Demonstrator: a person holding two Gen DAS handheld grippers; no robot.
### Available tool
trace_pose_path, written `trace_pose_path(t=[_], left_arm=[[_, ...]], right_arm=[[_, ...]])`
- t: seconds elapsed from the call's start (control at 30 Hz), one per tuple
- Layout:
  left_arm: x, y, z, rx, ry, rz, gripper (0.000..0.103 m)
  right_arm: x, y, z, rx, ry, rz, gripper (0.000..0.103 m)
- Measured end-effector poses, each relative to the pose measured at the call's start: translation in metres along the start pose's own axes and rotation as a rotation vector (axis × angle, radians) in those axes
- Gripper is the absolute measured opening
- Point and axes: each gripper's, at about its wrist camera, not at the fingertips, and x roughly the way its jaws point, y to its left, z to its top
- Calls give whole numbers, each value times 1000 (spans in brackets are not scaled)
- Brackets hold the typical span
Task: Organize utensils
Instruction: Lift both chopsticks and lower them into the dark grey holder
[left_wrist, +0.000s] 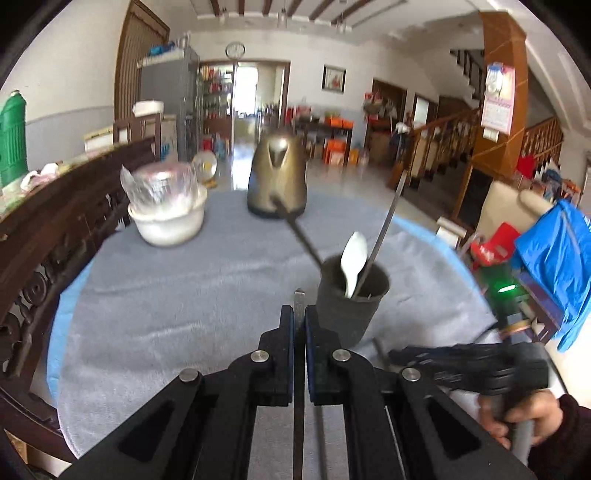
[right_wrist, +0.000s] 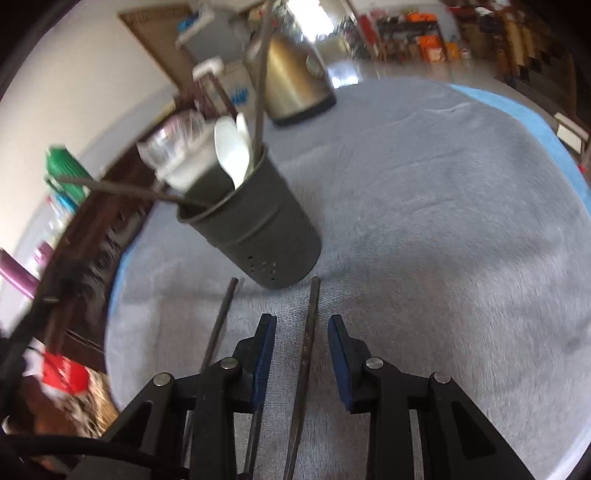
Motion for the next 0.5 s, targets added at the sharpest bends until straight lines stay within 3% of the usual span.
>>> trace_pose_path(t=[0.2, 0.33, 0.5], left_arm=[[-32, -1, 8, 5, -118, 29, 6], [-41, 1, 9, -10, -144, 36, 6], [-51, 6, 9, -48, -174, 53, 6]], right_arm=[[24, 16, 12, -17, 106, -116, 26], [43, 16, 17, 8, 176, -181, 20], [49, 24, 20, -39, 192, -255, 9]])
